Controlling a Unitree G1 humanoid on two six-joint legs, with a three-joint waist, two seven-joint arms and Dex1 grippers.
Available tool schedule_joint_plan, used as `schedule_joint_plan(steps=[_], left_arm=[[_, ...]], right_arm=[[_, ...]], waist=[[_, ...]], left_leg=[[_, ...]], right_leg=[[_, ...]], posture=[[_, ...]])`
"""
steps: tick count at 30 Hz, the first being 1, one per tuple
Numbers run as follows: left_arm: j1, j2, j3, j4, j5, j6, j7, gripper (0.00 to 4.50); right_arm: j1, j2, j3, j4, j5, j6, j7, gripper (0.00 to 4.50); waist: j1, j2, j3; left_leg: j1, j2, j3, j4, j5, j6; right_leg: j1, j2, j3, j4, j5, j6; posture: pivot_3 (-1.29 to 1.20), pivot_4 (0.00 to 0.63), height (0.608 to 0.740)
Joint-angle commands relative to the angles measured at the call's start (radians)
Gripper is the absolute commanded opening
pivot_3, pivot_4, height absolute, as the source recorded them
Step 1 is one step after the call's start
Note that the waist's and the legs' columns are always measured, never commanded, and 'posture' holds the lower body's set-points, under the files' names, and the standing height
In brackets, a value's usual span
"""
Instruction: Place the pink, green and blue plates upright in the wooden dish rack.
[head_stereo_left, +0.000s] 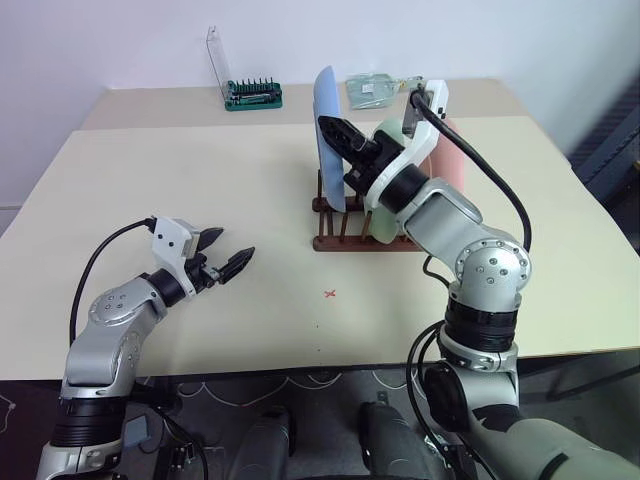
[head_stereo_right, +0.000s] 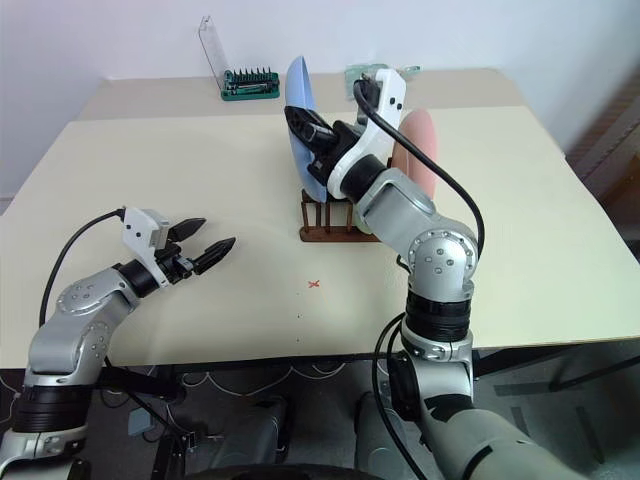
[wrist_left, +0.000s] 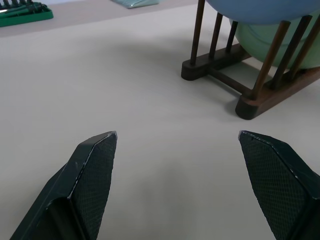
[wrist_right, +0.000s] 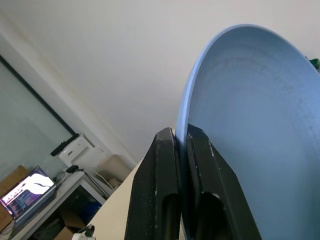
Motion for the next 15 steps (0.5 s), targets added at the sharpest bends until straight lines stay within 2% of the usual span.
schedule_joint_plan(steps=[1, 15], left_arm=[[0.002, 0.004, 0.000, -0.025, 0.005, -0.020, -0.006, 3.98], [-0.003, 0.003, -0.010, -0.018, 0.013, -0.025, -0.010, 3.98]], right_arm=[[-0.030, 0.013, -0.019, -0.017, 0.039, -0.015, -0.022, 0.00], [-0.001, 0.030, -0.043, 0.056, 0.111, 0.023, -0.190, 0.00]], waist=[[0.000, 0.000, 0.000], [0.000, 0.000, 0.000]], left_leg=[[0.000, 0.000, 0.000, 0.000, 0.000, 0.000], [0.000, 0.000, 0.000, -0.001, 0.000, 0.000]], right_leg=[[0.000, 0.000, 0.000, 0.000, 0.000, 0.000], [0.000, 0.000, 0.000, 0.000, 0.000, 0.000]], posture=[[0.00, 0.150, 0.740], [0.00, 0.150, 0.740]])
